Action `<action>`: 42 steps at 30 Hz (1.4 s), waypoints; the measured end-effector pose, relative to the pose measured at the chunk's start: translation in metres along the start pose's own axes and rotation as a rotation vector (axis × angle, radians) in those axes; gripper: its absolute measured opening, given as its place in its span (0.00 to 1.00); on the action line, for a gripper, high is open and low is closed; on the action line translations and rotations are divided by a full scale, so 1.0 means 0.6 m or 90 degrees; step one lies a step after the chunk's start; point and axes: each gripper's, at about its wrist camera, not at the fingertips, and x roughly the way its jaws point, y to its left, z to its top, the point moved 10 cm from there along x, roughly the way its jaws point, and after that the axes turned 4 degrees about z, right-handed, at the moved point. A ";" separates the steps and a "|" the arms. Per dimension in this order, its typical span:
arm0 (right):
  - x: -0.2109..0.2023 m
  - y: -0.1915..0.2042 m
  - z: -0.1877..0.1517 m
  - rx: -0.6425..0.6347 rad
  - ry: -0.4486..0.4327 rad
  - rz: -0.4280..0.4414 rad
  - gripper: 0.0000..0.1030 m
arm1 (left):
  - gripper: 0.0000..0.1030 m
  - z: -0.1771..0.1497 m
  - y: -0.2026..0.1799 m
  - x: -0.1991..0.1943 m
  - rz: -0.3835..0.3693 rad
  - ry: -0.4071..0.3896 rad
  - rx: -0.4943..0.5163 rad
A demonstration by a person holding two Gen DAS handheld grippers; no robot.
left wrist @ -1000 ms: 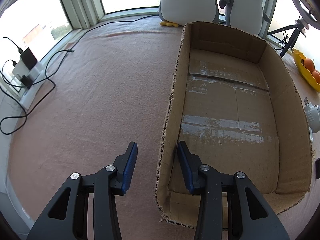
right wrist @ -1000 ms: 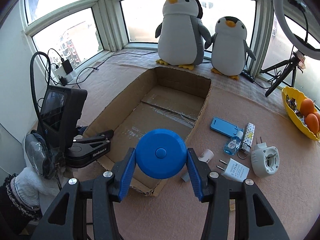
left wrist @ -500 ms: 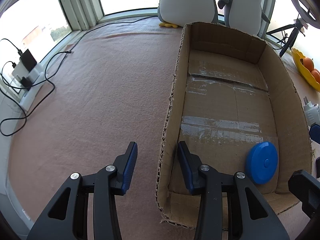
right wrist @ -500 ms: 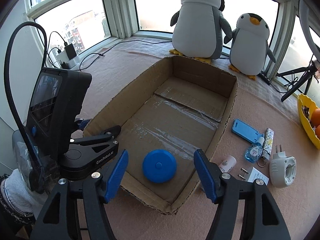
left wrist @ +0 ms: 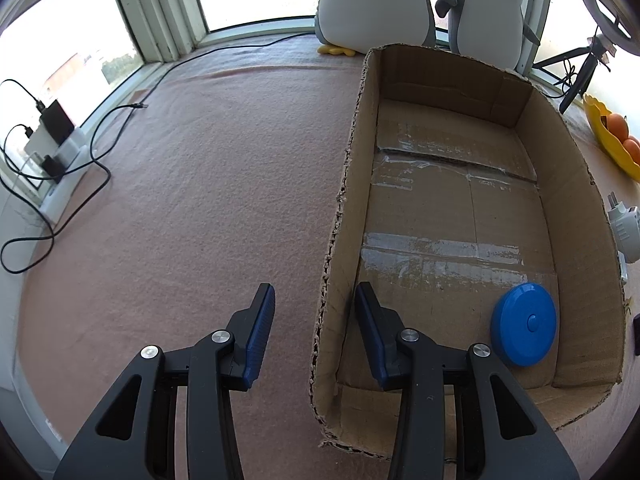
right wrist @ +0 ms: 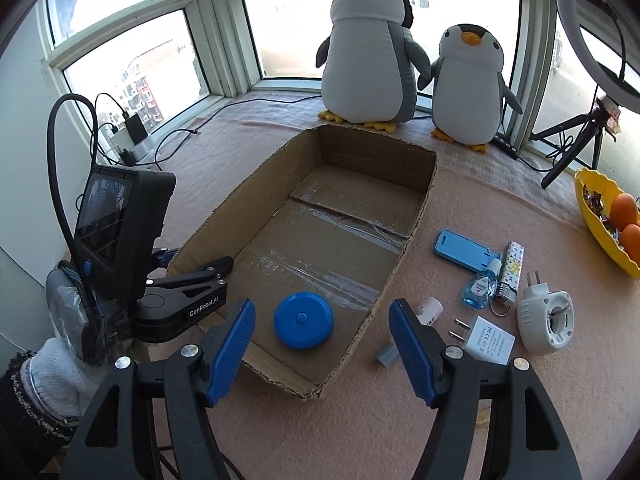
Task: Organize rigid objects
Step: 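Move the right tool to the black cylinder and grasp it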
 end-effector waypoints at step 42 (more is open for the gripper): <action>-0.067 -0.313 -0.221 0.155 0.127 -0.128 0.40 | 0.39 -0.001 0.003 -0.002 0.002 -0.001 0.001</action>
